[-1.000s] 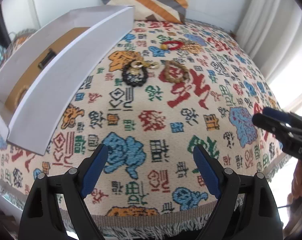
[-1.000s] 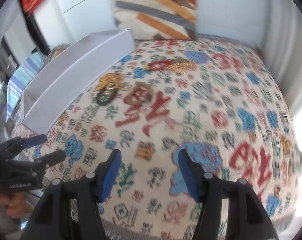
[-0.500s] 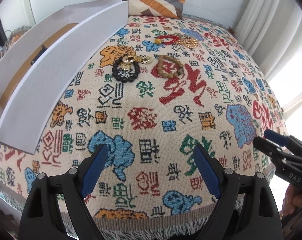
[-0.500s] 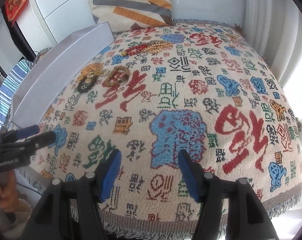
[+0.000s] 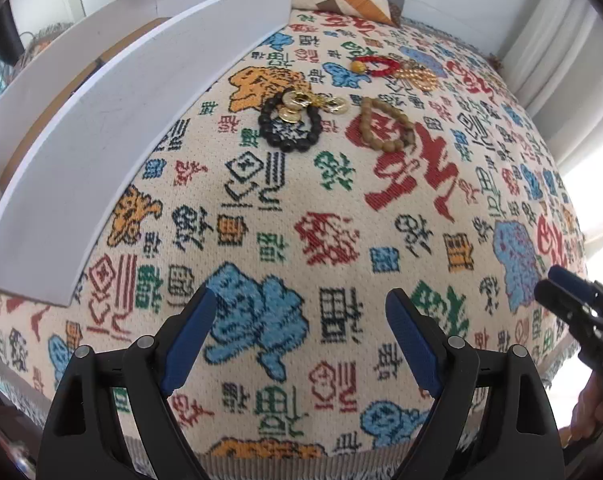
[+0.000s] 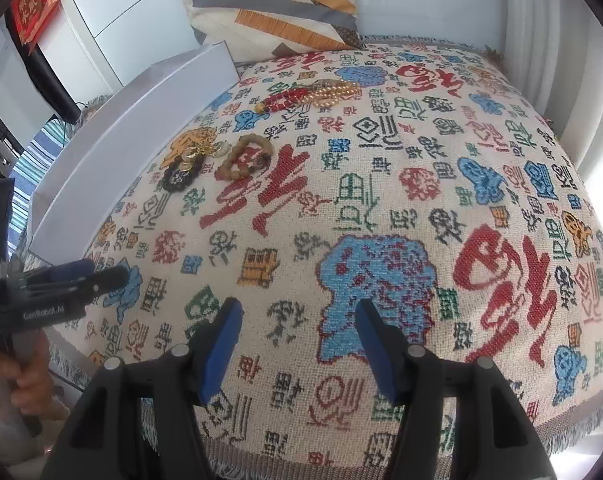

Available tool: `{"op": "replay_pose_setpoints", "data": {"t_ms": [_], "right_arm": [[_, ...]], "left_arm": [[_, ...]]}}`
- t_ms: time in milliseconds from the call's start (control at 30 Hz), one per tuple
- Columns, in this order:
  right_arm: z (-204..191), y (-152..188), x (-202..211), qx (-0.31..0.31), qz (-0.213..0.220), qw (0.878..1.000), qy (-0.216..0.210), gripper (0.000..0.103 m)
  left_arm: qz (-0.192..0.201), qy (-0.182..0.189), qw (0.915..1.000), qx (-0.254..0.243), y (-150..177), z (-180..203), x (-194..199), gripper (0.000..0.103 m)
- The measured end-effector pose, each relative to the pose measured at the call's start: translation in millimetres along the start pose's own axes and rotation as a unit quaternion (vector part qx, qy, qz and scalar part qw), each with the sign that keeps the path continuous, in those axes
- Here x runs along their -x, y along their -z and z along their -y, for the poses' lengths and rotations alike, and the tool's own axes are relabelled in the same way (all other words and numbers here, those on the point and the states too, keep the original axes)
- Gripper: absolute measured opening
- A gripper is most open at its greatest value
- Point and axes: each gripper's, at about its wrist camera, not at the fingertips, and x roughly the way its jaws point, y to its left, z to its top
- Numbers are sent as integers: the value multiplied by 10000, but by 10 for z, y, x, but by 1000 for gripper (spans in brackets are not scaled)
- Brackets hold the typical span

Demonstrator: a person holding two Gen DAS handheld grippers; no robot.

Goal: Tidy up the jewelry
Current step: 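Withdraw both tools from the tray back over the remaining jewelry, then grasp the red bead bracelet with the left gripper while the right gripper grasps the silver pendant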

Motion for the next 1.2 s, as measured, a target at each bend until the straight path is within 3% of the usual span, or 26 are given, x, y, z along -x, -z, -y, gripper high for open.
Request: {"op": "replay_pose_setpoints", "data": {"t_ms": [400,867,1067,1200], "right_arm": [[56,-64,-54,-14,-142,9998,-125,60],[272,-547,-23,33,-110,9997,-216,60],[392,-752,-132,4,-277,9993,-267,60],[516,-1114,-197,-32,-220,9994,-255,60]], "left_arm": [[101,-83,9999,54,-481,-140,-97,88],[-2,-194,9998,-87,-604,-163,-146,88],[-49,37,9999,-120,-833,-61,-144,88],[-45,304,9995,-9,-1155,56,-163,88]]}}
